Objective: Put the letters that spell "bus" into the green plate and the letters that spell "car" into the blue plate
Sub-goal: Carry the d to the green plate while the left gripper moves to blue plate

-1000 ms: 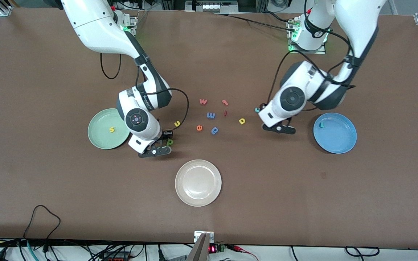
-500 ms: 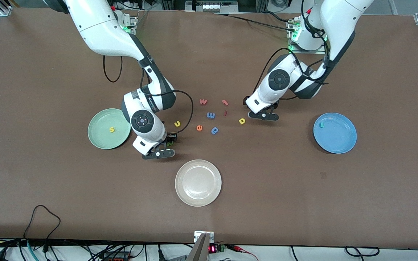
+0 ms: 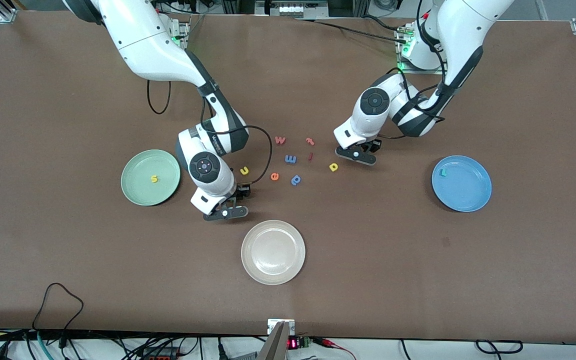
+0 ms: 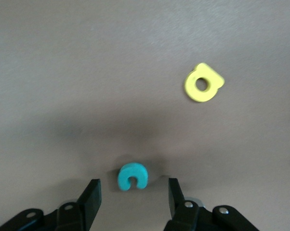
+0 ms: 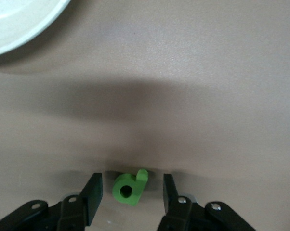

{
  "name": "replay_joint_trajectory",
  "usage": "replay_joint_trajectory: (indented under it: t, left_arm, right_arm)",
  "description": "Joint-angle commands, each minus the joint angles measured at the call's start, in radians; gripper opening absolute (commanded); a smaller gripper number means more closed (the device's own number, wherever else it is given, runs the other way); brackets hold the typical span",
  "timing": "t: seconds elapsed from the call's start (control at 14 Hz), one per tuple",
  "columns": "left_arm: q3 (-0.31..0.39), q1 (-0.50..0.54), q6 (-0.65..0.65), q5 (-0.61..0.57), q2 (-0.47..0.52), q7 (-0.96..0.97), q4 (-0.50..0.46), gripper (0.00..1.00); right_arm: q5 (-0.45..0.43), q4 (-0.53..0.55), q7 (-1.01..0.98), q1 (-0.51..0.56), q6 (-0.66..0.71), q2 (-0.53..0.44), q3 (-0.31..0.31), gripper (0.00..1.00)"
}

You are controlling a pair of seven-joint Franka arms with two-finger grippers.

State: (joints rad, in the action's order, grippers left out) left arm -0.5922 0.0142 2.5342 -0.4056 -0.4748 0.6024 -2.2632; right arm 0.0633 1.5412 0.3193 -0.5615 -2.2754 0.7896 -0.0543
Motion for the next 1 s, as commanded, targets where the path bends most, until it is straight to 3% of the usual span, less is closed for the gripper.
replay_joint_trajectory:
  t: [0.0, 0.14, 0.36, 0.5, 0.71, 0.93]
  left_arm:
    - [0.000, 0.006, 0.040, -0.032, -0.030, 0.007, 0.001, 0.54]
    - [0.002, 0.009, 0.038, -0.032, -0.027, 0.005, 0.001, 0.31]
    - [0.002, 0.009, 0.032, -0.032, -0.025, 0.008, 0.001, 0.14]
    - [0.002, 0.012, -0.029, -0.032, 0.004, 0.008, 0.011, 0.12]
    - [0.002, 0.038, -0.336, -0.032, 0.090, -0.028, 0.112, 0.12]
    - [0.005, 0.165, -0.515, -0.033, 0.085, -0.273, 0.241, 0.12]
  right_arm:
    - [0.004, -0.021, 0.009, -0.008, -0.001, 0.019, -0.007, 0.59]
    - [0.003, -0.021, 0.006, -0.008, -0.001, 0.020, -0.007, 0.56]
    - [0.003, -0.021, 0.006, -0.008, -0.001, 0.020, -0.007, 0.40]
    - [0.001, -0.021, 0.004, -0.009, -0.001, 0.025, -0.007, 0.28]
    - [0.004, -0.021, 0.009, -0.008, -0.001, 0.025, -0.007, 0.15]
    - [0.006, -0.021, 0.014, -0.009, 0.007, 0.016, -0.007, 0.10]
